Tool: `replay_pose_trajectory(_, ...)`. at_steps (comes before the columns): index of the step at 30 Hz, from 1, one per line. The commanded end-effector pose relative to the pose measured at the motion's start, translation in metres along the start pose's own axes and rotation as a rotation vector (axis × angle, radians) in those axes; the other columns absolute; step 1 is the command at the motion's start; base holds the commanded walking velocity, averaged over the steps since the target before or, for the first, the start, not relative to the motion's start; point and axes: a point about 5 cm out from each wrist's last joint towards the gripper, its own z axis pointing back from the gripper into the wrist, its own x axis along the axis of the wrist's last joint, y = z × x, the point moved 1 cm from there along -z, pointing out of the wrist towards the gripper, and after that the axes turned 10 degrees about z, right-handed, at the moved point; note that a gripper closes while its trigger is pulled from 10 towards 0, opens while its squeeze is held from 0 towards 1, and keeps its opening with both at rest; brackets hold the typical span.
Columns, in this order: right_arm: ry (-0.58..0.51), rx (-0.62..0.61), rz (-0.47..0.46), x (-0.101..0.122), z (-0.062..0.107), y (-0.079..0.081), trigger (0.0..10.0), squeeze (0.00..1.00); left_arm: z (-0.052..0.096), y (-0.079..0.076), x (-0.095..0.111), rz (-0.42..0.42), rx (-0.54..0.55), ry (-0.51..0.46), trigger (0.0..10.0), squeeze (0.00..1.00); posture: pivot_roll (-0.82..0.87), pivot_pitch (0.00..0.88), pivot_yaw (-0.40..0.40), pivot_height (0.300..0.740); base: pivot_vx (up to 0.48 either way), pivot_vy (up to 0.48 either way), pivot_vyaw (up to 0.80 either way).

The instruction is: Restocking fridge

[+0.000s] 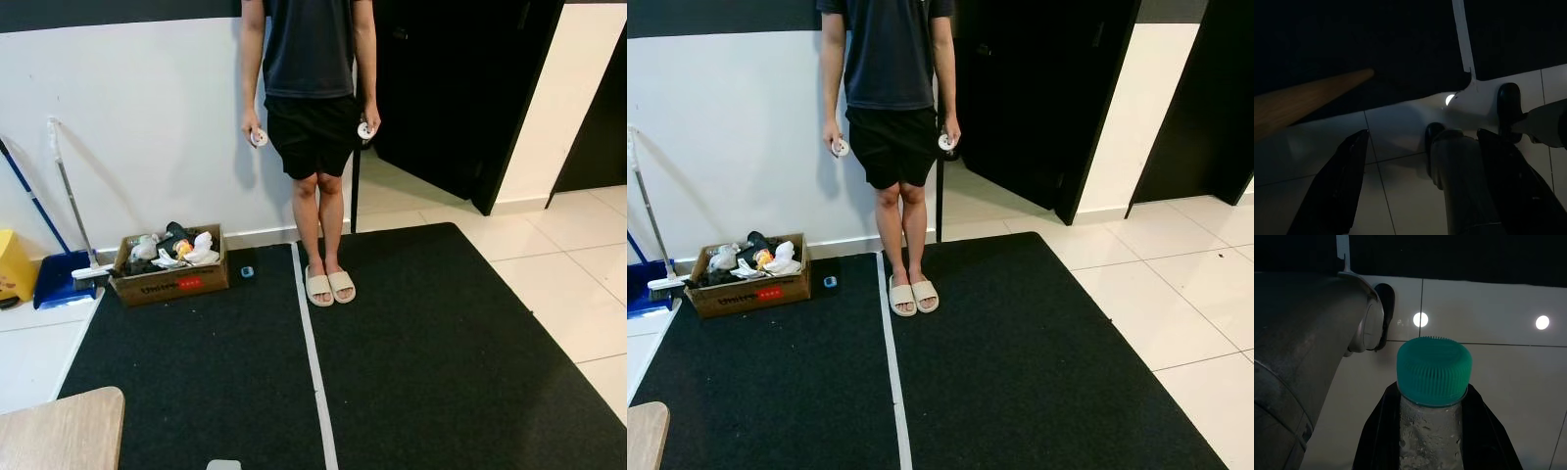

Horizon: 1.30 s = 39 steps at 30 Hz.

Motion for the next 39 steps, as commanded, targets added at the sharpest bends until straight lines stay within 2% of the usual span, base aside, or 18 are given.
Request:
replay_pose_trajectory(1, 0.004, 0.001, 0.005, 0.0011, -0.0002, -0.0002, 10.0, 0.0, 0.0003, 0.0002, -0.0027, 0.006, 0.003, 0.01, 10.0, 0.0, -0.06, 0.0, 0.014, 0.734, 0.0, 0.0, 0.0)
replay_pose_trajectory(12, 0.002, 0.002, 0.014, 0.0033, -0.0004, -0.001, 10.0, 0.0, -0.0002, 0.0009, 0.0012, -0.002, 0.003, 0.005, 10.0, 0.0, -0.07, 0.0, 0.016, 0.734, 0.0, 0.0, 0.0)
replay_pose_trajectory(30, 0.011, 0.018, 0.029, -0.0002, -0.0005, 0.0036, 10.0, 0.0, 0.0005, 0.0009, -0.0034, 0.003, -0.001, 0.015, 10.0, 0.0, -0.06, 0.0, 0.014, 0.734, 0.0, 0.0, 0.0)
replay_pose_trajectory(39, 0.012, 0.02, 0.036, 0.0, -0.0003, 0.0025, 10.0, 0.0, -0.0004, -0.0037, -0.0026, 0.001, -0.019, 0.017, 10.0, 0.0, -0.07, 0.0, 0.007, 0.734, 0.0, 0.0, 0.0)
